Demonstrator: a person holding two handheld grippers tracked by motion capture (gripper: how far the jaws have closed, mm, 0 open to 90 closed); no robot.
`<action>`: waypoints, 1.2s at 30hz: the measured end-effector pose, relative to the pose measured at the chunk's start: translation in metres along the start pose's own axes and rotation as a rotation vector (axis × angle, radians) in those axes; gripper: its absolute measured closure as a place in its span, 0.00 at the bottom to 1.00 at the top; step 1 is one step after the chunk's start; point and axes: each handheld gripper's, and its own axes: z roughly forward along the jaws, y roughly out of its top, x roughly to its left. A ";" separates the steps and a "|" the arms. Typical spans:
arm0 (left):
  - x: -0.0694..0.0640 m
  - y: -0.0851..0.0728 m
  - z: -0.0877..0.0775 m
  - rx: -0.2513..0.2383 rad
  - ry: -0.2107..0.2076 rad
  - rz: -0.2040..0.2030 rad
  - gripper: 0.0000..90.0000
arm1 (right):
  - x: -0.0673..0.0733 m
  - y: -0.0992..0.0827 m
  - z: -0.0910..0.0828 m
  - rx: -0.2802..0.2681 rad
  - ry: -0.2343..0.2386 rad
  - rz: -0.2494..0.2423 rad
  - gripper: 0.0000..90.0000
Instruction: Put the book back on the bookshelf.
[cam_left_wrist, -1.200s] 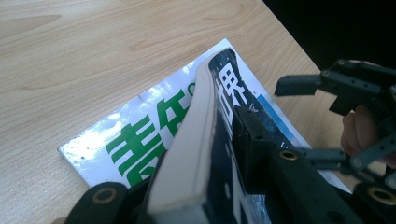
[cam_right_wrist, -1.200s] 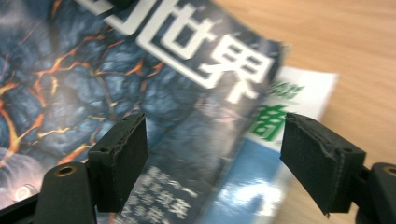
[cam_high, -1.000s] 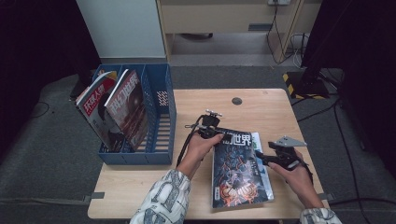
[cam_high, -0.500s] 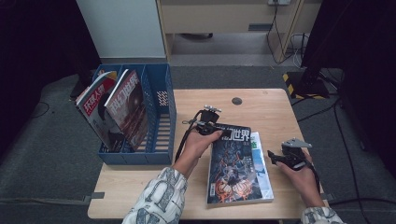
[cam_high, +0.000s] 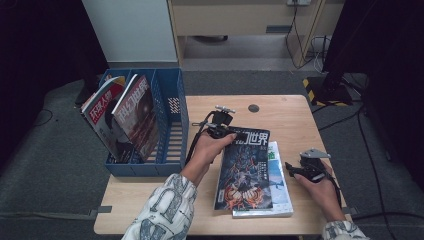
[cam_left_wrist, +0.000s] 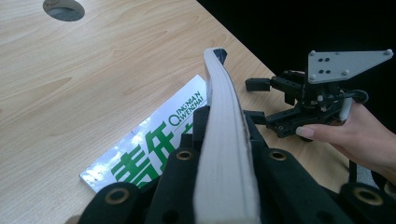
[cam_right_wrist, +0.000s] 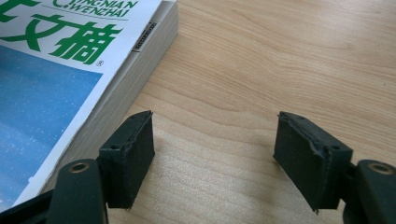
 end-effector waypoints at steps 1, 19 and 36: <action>-0.002 0.000 -0.002 -0.004 0.001 0.003 0.91 | 0.000 0.000 0.000 -0.001 -0.001 -0.001 0.31; -0.016 0.023 -0.045 -0.067 0.032 0.010 0.91 | 0.000 -0.001 0.001 0.021 0.024 0.044 0.21; -0.021 0.048 -0.090 -0.150 0.067 0.007 0.91 | 0.002 -0.002 0.000 0.029 0.031 0.049 0.19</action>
